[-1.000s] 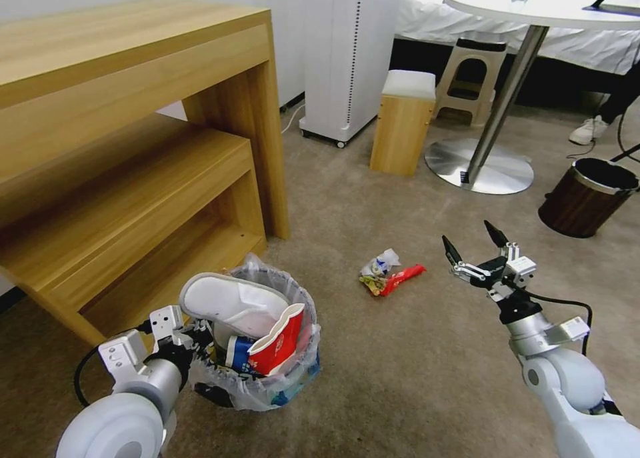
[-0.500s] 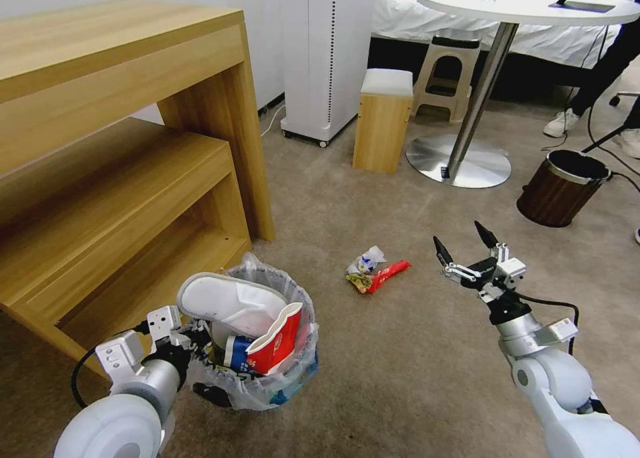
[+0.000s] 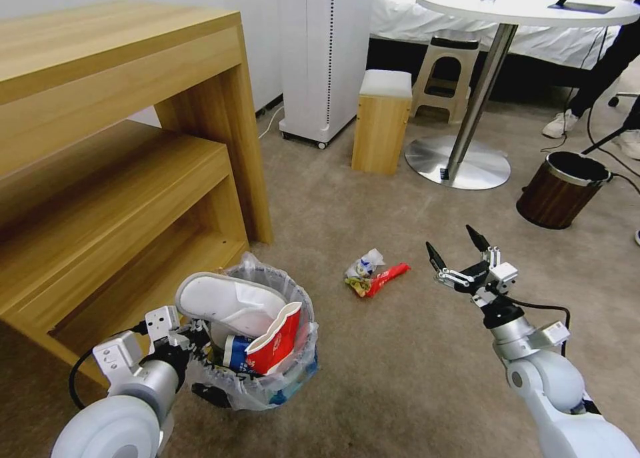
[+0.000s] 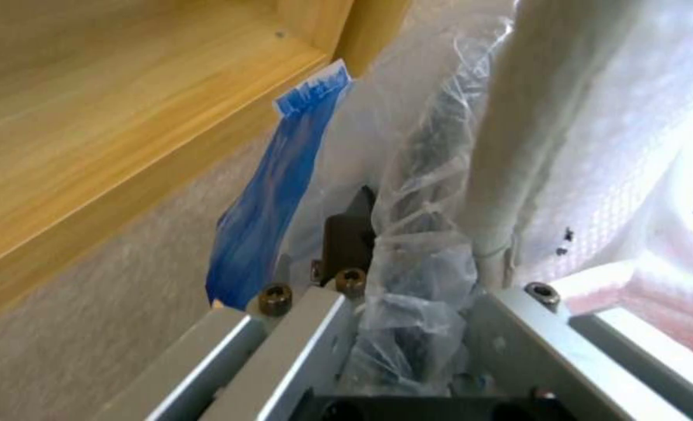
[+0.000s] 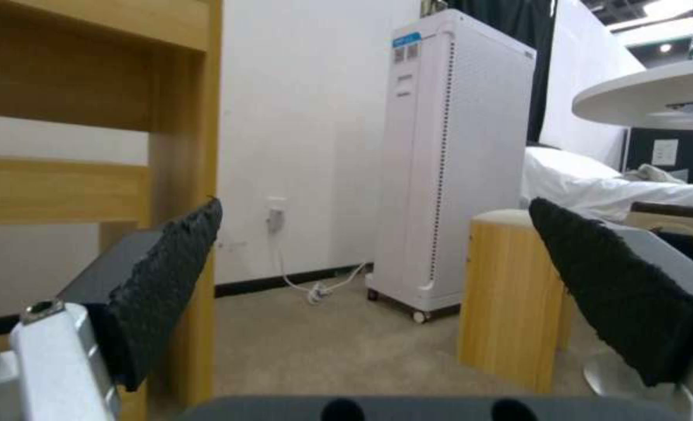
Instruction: Pick up the trash bin and place the garbage on the floor into it.
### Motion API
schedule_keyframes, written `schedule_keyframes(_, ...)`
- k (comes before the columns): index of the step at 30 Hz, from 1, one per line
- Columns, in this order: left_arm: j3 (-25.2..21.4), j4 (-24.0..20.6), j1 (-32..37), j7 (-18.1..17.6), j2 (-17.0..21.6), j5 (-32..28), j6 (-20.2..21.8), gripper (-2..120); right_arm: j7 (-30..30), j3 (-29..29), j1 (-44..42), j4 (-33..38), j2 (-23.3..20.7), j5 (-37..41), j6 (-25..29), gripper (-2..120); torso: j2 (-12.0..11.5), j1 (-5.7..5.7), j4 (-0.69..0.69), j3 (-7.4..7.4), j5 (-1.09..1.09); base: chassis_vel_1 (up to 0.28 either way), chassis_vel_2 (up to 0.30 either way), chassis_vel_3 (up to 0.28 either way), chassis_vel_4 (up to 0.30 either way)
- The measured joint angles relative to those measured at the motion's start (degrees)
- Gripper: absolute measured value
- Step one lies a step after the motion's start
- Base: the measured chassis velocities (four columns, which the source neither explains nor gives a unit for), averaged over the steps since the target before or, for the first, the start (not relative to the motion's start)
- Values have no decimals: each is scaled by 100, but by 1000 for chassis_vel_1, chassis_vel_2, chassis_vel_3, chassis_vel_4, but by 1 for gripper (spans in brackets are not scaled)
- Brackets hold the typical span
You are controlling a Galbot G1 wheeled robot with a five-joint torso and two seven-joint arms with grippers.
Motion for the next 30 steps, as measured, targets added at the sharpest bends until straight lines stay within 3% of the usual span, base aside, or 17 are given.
schedule_keyframes(12,12,-19,11,0,-25,-2,-1,1,6,-86,13,-105,13,-47,81,100,0,0,0,1,1,-267,217,268,-227)
schedule_keyframes(16,10,-19,9,1,-27,-2,-1,1,250,-175,-44,-89,2,-125,19,100,-1,1,0,2,-1,-313,298,331,-305)
schedule_keyframes(21,15,-17,-3,2,-42,-2,-2,1,907,-363,-213,7,-68,-350,-432,100,-1,1,0,2,-1,-210,202,199,-177)
schedule_keyframes(30,28,-55,18,1,-53,-4,-1,1,2266,-750,-358,82,-167,-467,-1806,100,0,0,0,-2,0,32,-25,-26,19)
